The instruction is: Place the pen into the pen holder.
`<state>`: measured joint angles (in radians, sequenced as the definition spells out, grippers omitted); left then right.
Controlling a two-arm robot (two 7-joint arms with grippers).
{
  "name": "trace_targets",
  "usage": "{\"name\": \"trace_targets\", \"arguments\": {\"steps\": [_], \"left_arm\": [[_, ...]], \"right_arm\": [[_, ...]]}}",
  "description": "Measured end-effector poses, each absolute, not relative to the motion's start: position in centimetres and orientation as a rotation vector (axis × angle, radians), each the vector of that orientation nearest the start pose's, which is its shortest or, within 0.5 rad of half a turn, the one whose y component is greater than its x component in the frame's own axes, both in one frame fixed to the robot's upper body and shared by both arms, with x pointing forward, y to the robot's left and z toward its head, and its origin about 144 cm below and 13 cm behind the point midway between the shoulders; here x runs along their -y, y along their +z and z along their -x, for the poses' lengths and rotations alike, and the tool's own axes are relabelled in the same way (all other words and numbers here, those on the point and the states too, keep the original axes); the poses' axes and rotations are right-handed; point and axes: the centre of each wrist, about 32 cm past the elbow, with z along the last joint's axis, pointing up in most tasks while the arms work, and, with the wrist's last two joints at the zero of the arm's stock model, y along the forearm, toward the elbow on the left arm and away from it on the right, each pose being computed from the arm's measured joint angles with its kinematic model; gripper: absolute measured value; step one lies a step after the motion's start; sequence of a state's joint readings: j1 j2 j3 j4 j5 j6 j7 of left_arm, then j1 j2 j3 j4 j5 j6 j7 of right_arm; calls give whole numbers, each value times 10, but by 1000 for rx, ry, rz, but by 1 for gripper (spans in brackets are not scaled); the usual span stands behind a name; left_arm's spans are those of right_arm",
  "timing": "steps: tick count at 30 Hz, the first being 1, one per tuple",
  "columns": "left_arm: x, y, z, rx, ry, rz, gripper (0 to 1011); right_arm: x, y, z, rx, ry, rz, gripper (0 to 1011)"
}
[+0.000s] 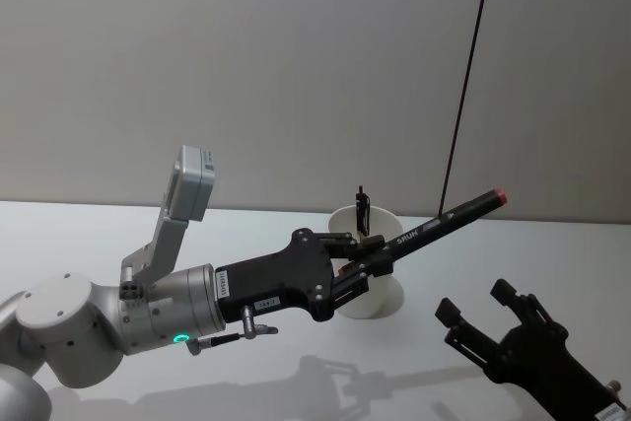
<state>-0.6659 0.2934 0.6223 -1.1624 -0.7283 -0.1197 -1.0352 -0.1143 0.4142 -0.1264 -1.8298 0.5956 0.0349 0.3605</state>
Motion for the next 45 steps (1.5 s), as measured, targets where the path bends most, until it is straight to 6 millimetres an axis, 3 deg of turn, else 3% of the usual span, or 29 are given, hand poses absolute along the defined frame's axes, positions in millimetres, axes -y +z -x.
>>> {"name": "trace_targets", "arguments": {"steps": [22, 45], "left_arm": [[-184, 1233, -604, 72, 132, 207, 203], [-184, 1233, -604, 72, 132, 207, 204]], "right_arm": [[286, 1194, -405, -428, -829, -407, 1001], [251, 1196, -409, -671, -772, -631, 1001]]}}
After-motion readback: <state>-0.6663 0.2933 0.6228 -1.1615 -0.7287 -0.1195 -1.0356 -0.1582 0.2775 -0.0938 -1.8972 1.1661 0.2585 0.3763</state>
